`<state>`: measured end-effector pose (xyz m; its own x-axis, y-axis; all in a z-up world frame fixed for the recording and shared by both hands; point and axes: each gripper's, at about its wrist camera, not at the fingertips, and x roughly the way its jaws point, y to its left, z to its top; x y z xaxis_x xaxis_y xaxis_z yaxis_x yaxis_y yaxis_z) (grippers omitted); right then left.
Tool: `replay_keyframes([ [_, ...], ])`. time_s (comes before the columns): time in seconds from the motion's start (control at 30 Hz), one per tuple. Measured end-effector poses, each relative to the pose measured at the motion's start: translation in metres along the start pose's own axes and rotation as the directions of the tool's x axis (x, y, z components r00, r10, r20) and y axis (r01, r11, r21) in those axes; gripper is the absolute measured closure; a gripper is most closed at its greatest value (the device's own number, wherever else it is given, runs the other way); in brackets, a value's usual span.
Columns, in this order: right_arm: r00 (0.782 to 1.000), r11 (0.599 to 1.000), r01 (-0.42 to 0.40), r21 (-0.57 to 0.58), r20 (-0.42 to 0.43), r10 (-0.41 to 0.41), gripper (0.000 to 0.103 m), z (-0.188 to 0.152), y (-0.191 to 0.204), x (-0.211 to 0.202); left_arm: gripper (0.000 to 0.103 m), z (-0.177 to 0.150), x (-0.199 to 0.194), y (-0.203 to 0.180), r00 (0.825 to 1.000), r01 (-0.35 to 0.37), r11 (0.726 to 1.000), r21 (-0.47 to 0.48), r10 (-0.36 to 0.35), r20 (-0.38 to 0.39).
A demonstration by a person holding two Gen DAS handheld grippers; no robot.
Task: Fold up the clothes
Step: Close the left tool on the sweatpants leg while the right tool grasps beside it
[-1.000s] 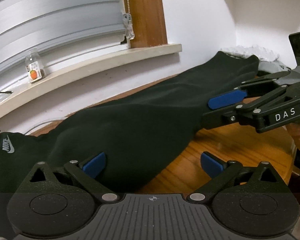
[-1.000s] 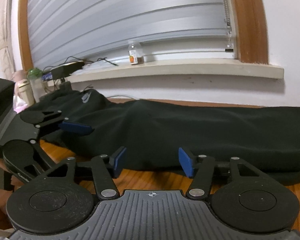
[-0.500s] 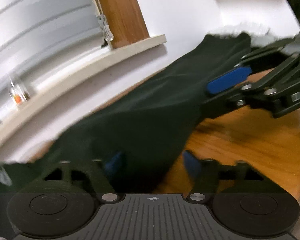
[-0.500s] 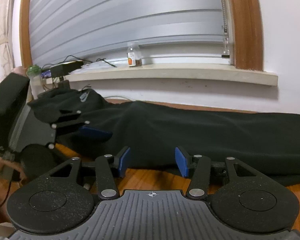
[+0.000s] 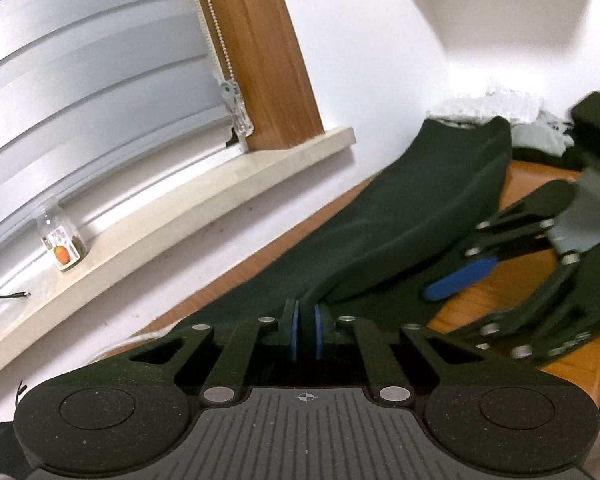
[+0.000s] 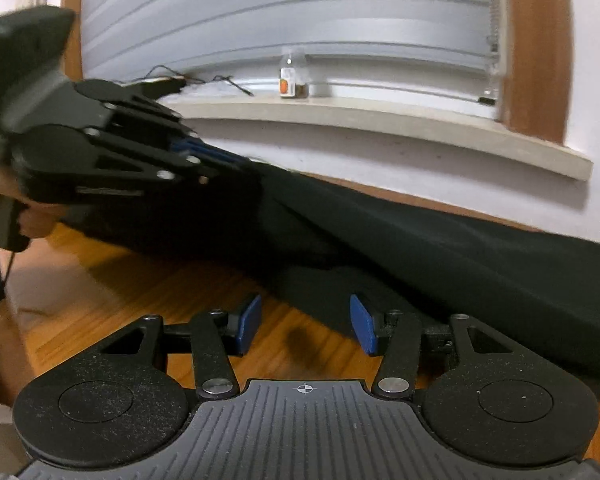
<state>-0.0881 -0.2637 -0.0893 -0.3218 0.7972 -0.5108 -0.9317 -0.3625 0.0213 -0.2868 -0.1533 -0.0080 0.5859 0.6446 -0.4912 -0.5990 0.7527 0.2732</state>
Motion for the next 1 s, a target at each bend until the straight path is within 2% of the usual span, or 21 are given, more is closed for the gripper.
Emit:
replay_keyframes([
  [0.1, 1.0, 1.0, -0.005, -0.02, 0.003, 0.005, 0.06, 0.019, -0.005, 0.018, 0.094, -0.005, -0.004, -0.003, 1.0, 0.0, 1.0, -0.03, 0.0, 0.005],
  [0.2, 0.999, 0.999, -0.044, 0.01, 0.03, 0.043, 0.063, 0.038, -0.014, 0.026, 0.081, -0.019, -0.018, -0.003, 0.999, -0.045, 0.997, -0.067, 0.047, 0.021],
  [0.27, 0.996, 0.997, -0.07, 0.04, 0.055, 0.068, 0.063, 0.048, -0.02, 0.027, 0.057, -0.03, -0.026, -0.002, 0.997, -0.071, 0.993, -0.093, 0.074, 0.021],
  [0.33, 0.994, 0.993, -0.089, 0.075, 0.074, 0.083, 0.063, 0.056, -0.025, 0.028, 0.045, -0.041, -0.028, -0.002, 0.994, -0.104, 0.989, -0.103, 0.105, 0.007],
  [0.43, 0.992, 0.991, -0.087, 0.097, 0.098, 0.078, 0.064, 0.062, -0.027, 0.028, 0.043, -0.053, -0.023, 0.0, 0.989, -0.146, 0.985, -0.095, 0.144, -0.027],
  [0.5, 0.992, 0.992, -0.08, 0.101, 0.102, 0.069, 0.063, 0.065, -0.028, 0.03, 0.043, -0.056, -0.017, 0.001, 0.981, -0.192, 0.98, -0.06, 0.19, -0.042],
  [0.53, 0.992, 0.992, -0.076, 0.103, 0.103, 0.066, 0.063, 0.067, -0.028, 0.03, 0.049, -0.055, -0.015, 0.004, 0.981, -0.191, 0.98, -0.049, 0.189, -0.039],
  [0.57, 0.993, 0.992, -0.07, 0.102, 0.103, 0.06, 0.063, 0.068, -0.029, 0.031, 0.067, -0.055, -0.014, 0.007, 0.981, -0.19, 0.981, -0.038, 0.189, -0.035],
  [0.6, 0.993, 0.993, -0.063, 0.099, 0.102, 0.053, 0.064, 0.069, -0.029, 0.032, 0.077, -0.054, -0.013, 0.01, 0.982, -0.187, 0.982, -0.03, 0.186, -0.031],
  [0.67, 0.994, 0.994, -0.053, 0.093, 0.099, 0.044, 0.064, 0.068, -0.031, 0.033, 0.085, -0.047, -0.02, 0.022, 0.987, -0.158, 0.985, -0.07, 0.158, -0.011],
  [0.83, 0.994, 0.995, -0.053, 0.084, 0.104, 0.044, 0.064, 0.064, -0.035, 0.03, 0.087, -0.03, -0.035, 0.05, 0.994, -0.103, 0.986, -0.131, 0.107, 0.026],
  [1.0, 0.995, 0.996, -0.059, 0.063, 0.086, 0.054, 0.064, 0.055, -0.036, 0.024, 0.087, -0.023, -0.032, 0.074, 0.999, -0.029, 0.978, -0.205, 0.033, 0.015],
])
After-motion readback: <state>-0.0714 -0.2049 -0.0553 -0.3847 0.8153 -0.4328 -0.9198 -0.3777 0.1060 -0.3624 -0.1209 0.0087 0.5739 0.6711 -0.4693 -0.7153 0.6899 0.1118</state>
